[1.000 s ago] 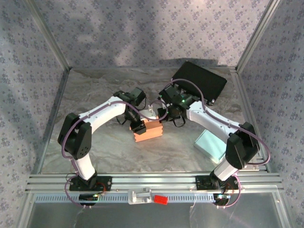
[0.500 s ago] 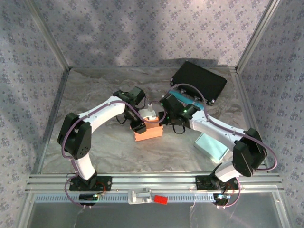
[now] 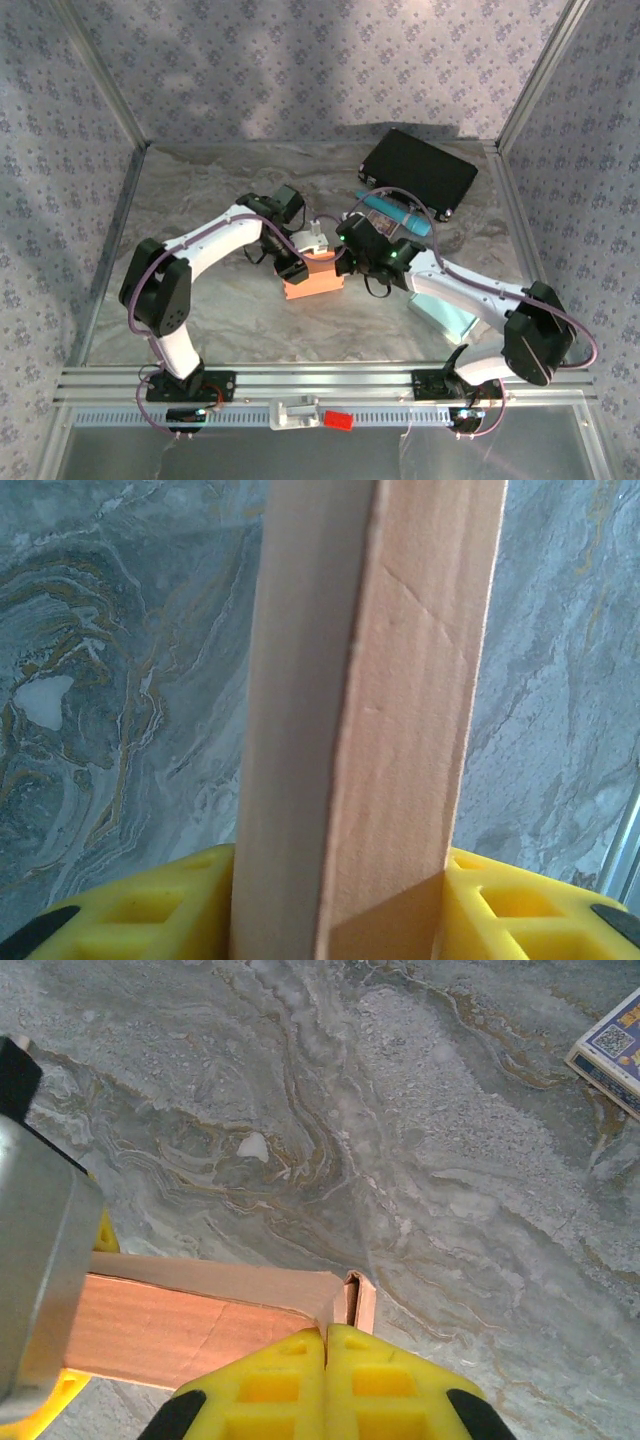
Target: Fold the paper box
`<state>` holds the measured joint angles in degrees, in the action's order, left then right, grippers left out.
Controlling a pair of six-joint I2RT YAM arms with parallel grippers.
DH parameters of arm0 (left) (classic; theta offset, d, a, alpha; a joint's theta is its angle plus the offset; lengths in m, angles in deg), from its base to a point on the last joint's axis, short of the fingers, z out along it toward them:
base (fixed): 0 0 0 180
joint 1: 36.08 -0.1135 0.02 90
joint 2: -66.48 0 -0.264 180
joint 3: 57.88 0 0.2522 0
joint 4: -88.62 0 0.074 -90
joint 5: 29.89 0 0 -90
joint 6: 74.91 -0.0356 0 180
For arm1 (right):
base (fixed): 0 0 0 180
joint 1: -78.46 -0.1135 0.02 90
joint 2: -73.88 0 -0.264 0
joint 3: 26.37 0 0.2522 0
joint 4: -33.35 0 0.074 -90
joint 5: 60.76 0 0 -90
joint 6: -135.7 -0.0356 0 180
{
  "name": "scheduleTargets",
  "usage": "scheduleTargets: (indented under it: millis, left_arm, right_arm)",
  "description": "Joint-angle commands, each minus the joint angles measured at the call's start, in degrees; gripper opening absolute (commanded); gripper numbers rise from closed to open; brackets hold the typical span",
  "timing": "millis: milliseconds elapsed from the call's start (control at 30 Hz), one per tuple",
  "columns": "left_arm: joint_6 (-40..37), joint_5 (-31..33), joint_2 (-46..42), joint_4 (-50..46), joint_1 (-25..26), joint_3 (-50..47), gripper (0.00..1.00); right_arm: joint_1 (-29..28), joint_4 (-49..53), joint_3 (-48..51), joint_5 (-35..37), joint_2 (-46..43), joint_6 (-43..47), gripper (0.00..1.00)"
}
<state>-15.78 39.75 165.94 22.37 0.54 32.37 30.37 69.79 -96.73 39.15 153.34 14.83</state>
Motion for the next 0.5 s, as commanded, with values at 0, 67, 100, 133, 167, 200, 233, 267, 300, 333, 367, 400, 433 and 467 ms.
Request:
scheduleTargets:
  millis: [0, 67, 100, 133, 167, 200, 233, 267, 300, 333, 367, 400, 433, 467]
  left_arm:
    - [4.42, -1.05, -3.05, 2.7, -1.95, -1.04, 0.48]
    - [5.75, -2.06, -3.92, 3.55, -2.47, -1.77, 0.5]
    - [6.58, -2.58, -4.6, 4.33, -2.8, -2.39, 0.51]
    - [7.37, -2.8, -5.28, 5.17, -3.02, -3.01, 0.54]
    - [7.98, -2.87, -5.81, 5.82, -3.2, -3.52, 0.54]
    - [8.27, -3.08, -6.24, 6.08, -3.25, -4.0, 0.55]
    - [8.43, -3.18, -6.57, 6.15, -3.25, -4.34, 0.55]
    - [8.54, -3.3, -6.77, 6.17, -3.25, -4.52, 0.55]
    - [8.7, -3.31, -6.82, 6.26, -3.22, -4.89, 0.57]
    - [8.82, -3.08, -7.0, 6.49, -3.22, -5.2, 0.61]
    - [8.9, -2.78, -7.24, 6.69, -3.15, -5.58, 0.63]
    - [8.99, -2.65, -7.5, 7.16, -3.16, -6.08, 0.63]
    - [9.03, -2.67, -7.69, 7.63, -3.14, -6.51, 0.63]
    - [9.1, -2.63, -7.79, 7.96, -3.13, -6.78, 0.63]
  right_arm:
    - [-1.0, 1.99, 1.96, 2.06, -1.52, -1.53, 0.0]
    - [-1.49, 1.56, 2.43, 2.83, -1.76, -1.72, 0.0]
    - [-1.84, 1.43, 2.48, 3.32, -1.93, -1.9, 0.0]
    - [-2.06, 1.32, 2.75, 3.76, -2.02, -2.06, 0.0]
    - [-2.38, 1.19, 2.89, 4.4, -2.13, -2.29, 0.0]
    - [-2.61, 1.1, 3.11, 4.92, -2.27, -2.64, 0.0]
    - [-2.91, 1.07, 3.24, 5.45, -2.35, -3.0, 0.0]
    - [-3.03, 0.99, 3.26, 5.64, -2.45, -3.18, 0.0]
    - [-3.37, 1.05, 3.39, 6.26, -2.64, -3.38, 0.0]
    - [-3.65, 0.98, 3.34, 6.72, -2.56, -3.54, 0.0]
    - [-3.82, 1.12, 3.29, 7.02, -2.57, -3.79, 0.0]
    - [-4.04, 1.19, 3.18, 7.29, -2.6, -4.21, 0.0]
    - [-4.26, 1.19, 3.1, 7.34, -2.39, -4.46, 0.0]
    - [-4.5, 1.25, 2.9, 7.51, -2.3, -4.67, 0.0]
